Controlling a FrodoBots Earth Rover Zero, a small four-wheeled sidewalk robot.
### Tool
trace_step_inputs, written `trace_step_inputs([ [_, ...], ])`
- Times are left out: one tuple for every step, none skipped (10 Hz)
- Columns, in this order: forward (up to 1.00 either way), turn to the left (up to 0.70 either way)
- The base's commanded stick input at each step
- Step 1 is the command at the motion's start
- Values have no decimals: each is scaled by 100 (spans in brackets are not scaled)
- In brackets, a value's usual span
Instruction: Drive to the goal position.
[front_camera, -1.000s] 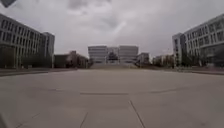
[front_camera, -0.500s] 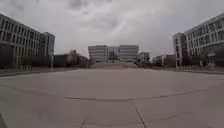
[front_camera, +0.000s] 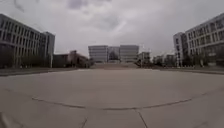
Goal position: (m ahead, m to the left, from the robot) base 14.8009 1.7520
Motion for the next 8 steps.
trace_step_inputs([
  [70,-1],
  [70,-1],
  [70,-1],
  [70,-1],
  [70,-1],
  [70,-1],
  [70,-1],
  [70,-1],
])
